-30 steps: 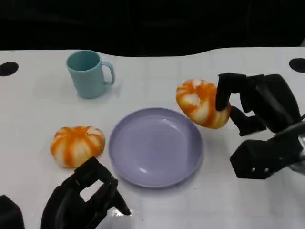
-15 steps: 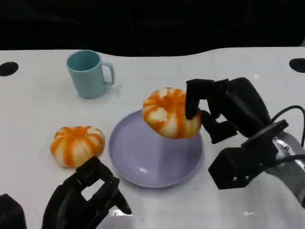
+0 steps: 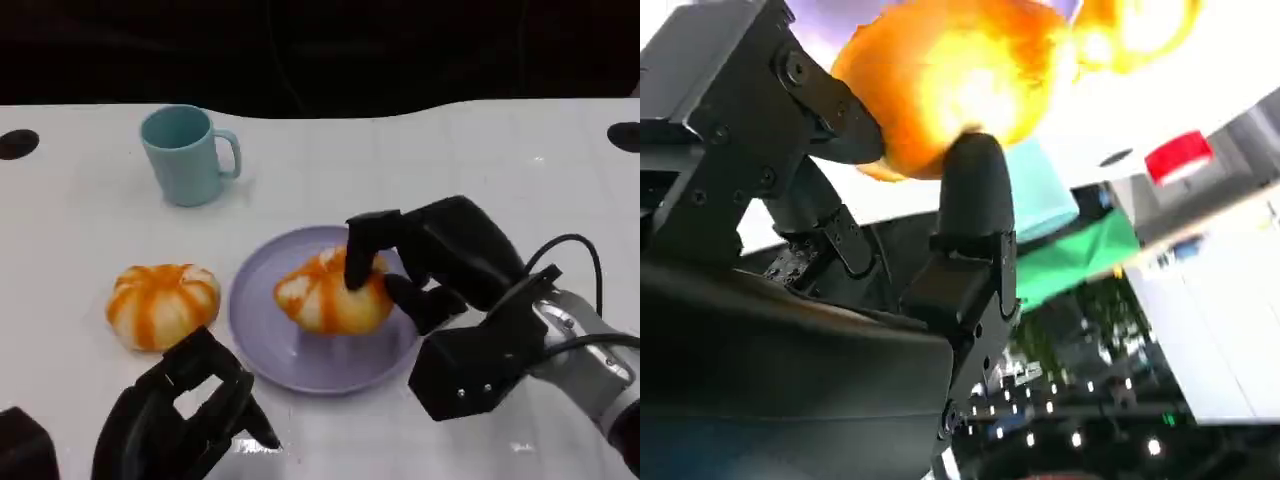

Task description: Grasp the bread from the table and place it into the plate.

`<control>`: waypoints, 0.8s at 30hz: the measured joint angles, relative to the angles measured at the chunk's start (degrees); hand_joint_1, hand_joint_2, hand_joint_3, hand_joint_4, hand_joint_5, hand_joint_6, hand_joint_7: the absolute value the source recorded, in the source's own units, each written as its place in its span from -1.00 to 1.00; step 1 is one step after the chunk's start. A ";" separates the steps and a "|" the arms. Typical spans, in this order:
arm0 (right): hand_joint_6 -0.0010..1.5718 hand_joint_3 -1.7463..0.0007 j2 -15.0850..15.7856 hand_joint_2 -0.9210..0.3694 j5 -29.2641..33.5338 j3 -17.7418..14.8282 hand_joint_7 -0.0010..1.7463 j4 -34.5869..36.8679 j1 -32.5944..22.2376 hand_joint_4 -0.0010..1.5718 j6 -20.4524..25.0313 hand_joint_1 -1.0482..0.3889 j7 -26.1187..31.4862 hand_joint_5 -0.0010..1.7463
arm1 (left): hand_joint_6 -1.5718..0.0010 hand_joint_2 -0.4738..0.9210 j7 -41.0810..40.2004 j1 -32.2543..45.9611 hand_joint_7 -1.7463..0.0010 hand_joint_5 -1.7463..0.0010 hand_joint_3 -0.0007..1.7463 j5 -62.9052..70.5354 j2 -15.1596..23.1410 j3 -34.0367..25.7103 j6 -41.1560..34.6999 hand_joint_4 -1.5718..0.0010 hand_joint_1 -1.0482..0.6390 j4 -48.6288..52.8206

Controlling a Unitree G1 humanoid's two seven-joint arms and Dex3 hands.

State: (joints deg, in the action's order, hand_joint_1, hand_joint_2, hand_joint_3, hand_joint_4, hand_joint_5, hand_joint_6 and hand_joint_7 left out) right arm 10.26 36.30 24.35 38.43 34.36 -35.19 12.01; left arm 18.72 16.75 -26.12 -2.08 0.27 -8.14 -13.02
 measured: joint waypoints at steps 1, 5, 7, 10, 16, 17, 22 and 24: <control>0.07 0.19 0.10 -0.40 -0.11 0.08 -0.76 0.03 0.00 -0.11 -0.01 0.08 -1.17 0.10 | 0.26 1.00 0.00 0.00 -0.81 -1.00 -0.76 0.01 0.00 0.00 0.00 0.09 -0.46 0.00; -0.21 0.83 1.40 -0.96 -2.07 0.65 -0.98 -1.86 -0.39 -0.39 0.42 -0.17 -8.59 -0.55 | 0.26 1.00 -0.02 0.00 -0.81 -1.00 -0.76 0.01 0.00 -0.01 -0.01 0.09 -0.46 -0.02; -0.48 0.78 2.05 -0.99 -3.09 0.66 -1.00 -3.49 -0.78 -0.65 1.23 -0.34 -12.01 -0.68 | 0.26 1.00 -0.04 -0.01 -0.81 -1.00 -0.76 0.01 0.00 0.00 -0.01 0.09 -0.46 -0.03; -0.64 0.72 3.26 -1.00 -6.67 0.41 -1.00 -6.78 -2.17 -0.81 2.91 -0.43 -18.70 -0.74 | 0.26 1.00 -0.05 -0.01 -0.81 -1.00 -0.76 0.00 -0.02 -0.01 -0.01 0.09 -0.46 -0.05; -0.79 0.62 6.11 -1.00 -16.26 -2.23 -1.00 -17.52 -6.93 -0.96 9.74 -0.53 -32.53 -0.77 | 0.26 1.00 -0.13 -0.01 -0.82 -1.00 -0.75 0.02 -0.05 0.07 -0.02 0.08 -0.45 -0.17; -0.79 0.61 6.66 -1.00 -17.97 -2.98 -1.00 -19.65 -7.92 -0.97 10.88 -0.53 -34.52 -0.77 | 0.26 1.00 -0.14 -0.01 -0.82 -1.00 -0.75 0.01 -0.07 0.12 -0.01 0.08 -0.45 -0.19; -0.71 0.62 8.64 -1.00 -23.53 -6.20 -0.96 -27.79 -12.25 -0.84 13.78 -0.51 -38.88 -0.67 | 0.27 1.00 -0.13 -0.01 -0.81 -1.00 -0.76 -0.05 -0.11 0.12 0.01 0.09 -0.47 -0.17; -0.68 0.62 9.19 -1.00 -25.13 -8.02 -0.95 -30.96 -14.54 -0.78 13.92 -0.48 -38.99 -0.63 | 0.26 1.00 -0.13 -0.04 -0.81 -1.00 -0.77 -0.06 -0.12 0.12 0.02 0.08 -0.48 -0.14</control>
State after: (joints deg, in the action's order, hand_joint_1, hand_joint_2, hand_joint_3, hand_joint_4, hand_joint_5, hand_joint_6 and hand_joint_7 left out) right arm 19.45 11.17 16.33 7.48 19.82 -21.26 -26.98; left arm 18.59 16.71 -26.18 -2.20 0.39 -8.13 -13.16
